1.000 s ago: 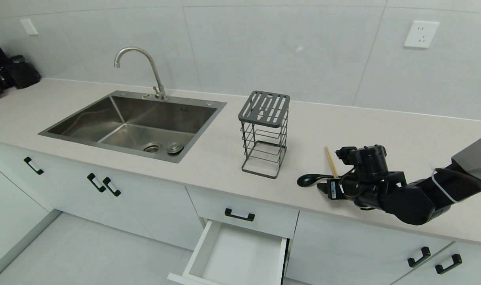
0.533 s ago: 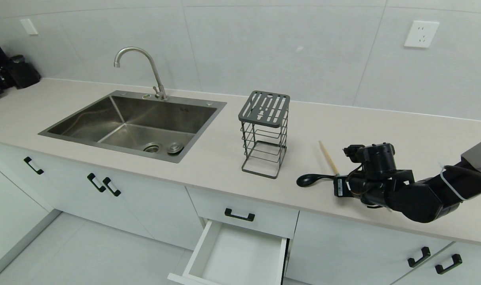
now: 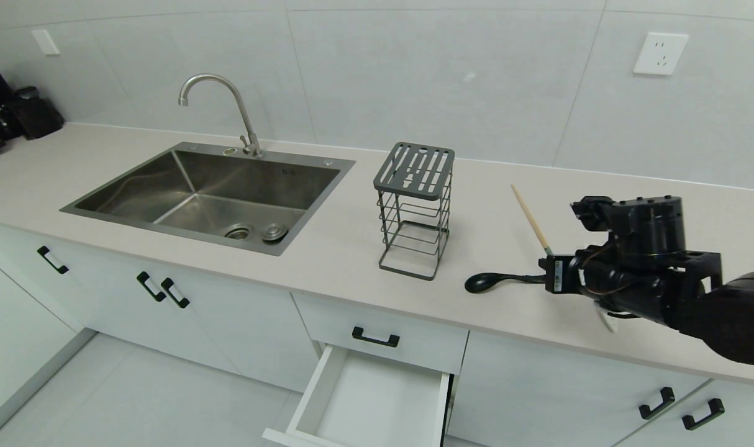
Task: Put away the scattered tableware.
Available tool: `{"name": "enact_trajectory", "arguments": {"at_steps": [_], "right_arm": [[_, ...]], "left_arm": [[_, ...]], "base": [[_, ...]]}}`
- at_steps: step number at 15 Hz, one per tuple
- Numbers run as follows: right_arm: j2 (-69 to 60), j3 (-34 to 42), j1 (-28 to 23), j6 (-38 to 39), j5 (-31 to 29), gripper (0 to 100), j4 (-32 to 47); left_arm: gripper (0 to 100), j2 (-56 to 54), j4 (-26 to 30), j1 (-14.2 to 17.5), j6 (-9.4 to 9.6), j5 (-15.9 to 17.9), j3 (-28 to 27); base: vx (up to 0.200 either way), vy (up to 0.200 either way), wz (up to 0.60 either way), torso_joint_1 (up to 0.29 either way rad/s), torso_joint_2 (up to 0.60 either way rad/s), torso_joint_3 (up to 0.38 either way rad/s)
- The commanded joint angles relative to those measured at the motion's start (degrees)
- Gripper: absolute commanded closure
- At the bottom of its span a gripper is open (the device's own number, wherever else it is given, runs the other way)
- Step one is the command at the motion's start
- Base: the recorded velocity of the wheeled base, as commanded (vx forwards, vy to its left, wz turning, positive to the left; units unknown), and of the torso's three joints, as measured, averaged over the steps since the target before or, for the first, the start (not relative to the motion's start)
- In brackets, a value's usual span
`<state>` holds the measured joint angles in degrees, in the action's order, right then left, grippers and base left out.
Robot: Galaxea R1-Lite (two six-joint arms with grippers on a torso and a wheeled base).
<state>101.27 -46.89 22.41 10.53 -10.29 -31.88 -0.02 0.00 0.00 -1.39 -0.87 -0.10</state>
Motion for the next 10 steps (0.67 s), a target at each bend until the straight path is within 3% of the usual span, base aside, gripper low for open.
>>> {"name": "enact_trajectory", "arguments": {"at_steps": [1,4,5,7,10], "right_arm": [[-11.97,5.75,1.85,-0.16,-0.52,100,-0.03],[-18.56,8.74,3.43,-0.51,0.18,100,0.24],[-21.55,10.94,6.25,-1.48,0.62,100,0.24],[-24.71,15.42,10.2,-8.07,2.2,100,0.24],[-24.8,15.33,11.96,-13.52,4.66,100,-0.29]], "left_arm": [[0,0.02,-0.09,0.0,-0.02,-0.01,0.01],[0,0.02,-0.09,0.0,-0.02,-0.01,0.01],[0,0.02,-0.09,0.0,-0.02,-0.01,0.01],[0,0.02,0.0,0.0,-0.02,-0.01,0.01],[0,0.02,-0.09,0.0,-0.02,-0.01,0.01]], "base": [[0.0,0.0,0.0,0.0,0.0,0.0],[0.0,0.0,0.0,0.0,0.0,0.0],[0.0,0.0,0.0,0.0,0.0,0.0],[0.0,0.0,0.0,0.0,0.0,0.0],[0.0,0.0,0.0,0.0,0.0,0.0]]}}
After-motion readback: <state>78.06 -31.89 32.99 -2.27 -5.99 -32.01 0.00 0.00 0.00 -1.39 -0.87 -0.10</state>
